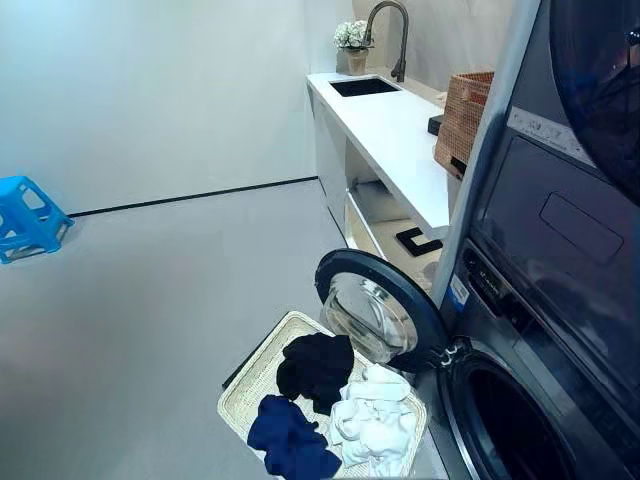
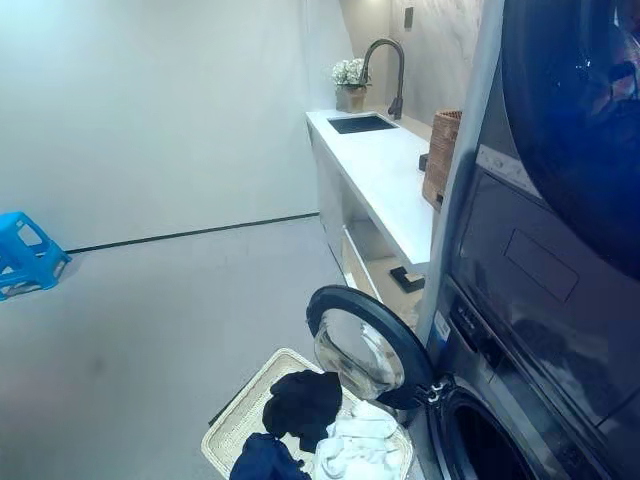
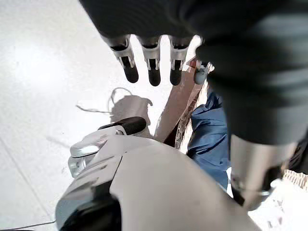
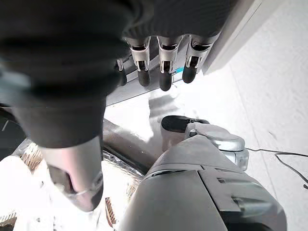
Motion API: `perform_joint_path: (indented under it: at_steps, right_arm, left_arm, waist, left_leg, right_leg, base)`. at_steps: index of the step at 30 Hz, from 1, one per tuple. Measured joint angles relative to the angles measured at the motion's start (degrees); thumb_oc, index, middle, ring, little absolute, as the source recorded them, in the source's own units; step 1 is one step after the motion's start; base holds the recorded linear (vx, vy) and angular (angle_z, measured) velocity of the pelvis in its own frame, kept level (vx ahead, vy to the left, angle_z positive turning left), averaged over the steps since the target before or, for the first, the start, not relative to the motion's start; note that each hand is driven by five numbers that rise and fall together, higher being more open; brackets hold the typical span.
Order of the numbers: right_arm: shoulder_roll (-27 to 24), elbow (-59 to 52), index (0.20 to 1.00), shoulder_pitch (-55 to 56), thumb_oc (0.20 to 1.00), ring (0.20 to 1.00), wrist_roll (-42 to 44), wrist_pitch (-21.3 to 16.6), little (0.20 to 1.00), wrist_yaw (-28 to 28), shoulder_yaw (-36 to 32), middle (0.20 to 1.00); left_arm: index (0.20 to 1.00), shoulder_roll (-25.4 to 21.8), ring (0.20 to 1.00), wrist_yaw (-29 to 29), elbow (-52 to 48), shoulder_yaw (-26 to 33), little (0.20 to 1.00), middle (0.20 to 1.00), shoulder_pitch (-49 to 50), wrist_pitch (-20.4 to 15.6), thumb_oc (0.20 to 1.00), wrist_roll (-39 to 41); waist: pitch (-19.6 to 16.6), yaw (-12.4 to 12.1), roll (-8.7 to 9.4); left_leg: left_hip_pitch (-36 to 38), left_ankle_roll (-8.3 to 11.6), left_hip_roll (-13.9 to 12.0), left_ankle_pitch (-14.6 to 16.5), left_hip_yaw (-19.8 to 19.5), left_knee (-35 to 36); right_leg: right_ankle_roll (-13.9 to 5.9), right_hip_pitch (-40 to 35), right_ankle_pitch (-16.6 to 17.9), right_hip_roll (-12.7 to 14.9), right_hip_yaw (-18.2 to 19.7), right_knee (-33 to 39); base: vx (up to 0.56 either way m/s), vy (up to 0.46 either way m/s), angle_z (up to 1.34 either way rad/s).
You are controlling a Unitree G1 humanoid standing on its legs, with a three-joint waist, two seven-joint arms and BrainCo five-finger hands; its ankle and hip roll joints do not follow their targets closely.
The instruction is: Put the clothes into the washing machine.
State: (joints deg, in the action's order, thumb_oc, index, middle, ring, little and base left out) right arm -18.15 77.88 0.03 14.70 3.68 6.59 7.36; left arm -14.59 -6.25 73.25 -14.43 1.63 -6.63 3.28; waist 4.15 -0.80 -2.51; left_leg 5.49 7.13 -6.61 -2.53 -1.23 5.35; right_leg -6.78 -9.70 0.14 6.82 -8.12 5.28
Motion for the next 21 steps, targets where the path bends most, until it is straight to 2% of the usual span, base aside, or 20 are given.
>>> perform_joint_path:
  at_steps: [7, 21]
  right_arm:
    - [-0.01, 0.01, 1.000, 0.03, 1.000, 1.000, 0.00, 0.01, 1.000, 0.01, -0.02, 1.000]
    - [-0.08, 0.04, 1.000, 0.05, 1.000, 1.000, 0.00, 0.01, 1.000, 0.04, -0.03, 1.000]
  left_arm:
    - [1.000, 0.05, 1.000, -0.44, 0.36, 2.17, 1.000, 1.000, 0.09, 1.34, 1.000, 1.00]
    - [1.000, 0.02, 1.000, -0.48, 0.46, 2.23, 1.000, 1.000, 0.28, 1.34, 1.000, 2.41]
  waist:
    - [-0.04, 0.00, 0.06]
    - [-0.20, -0.02, 0.13]
  left_leg:
    - [0.07, 0.02, 0.00, -0.02, 0.00, -0.01]
    - [0.27, 0.24, 0.01, -0.16, 0.00, -0.03]
  right_leg:
    - [0.00, -0.06, 0.01, 0.00, 0.00, 0.00]
    - [0.01, -0.26, 0.01, 0.00, 0.00, 0.00]
  base:
    - [-0.01, -0.005, -0.06]
    - [0.00, 0.000, 0.00]
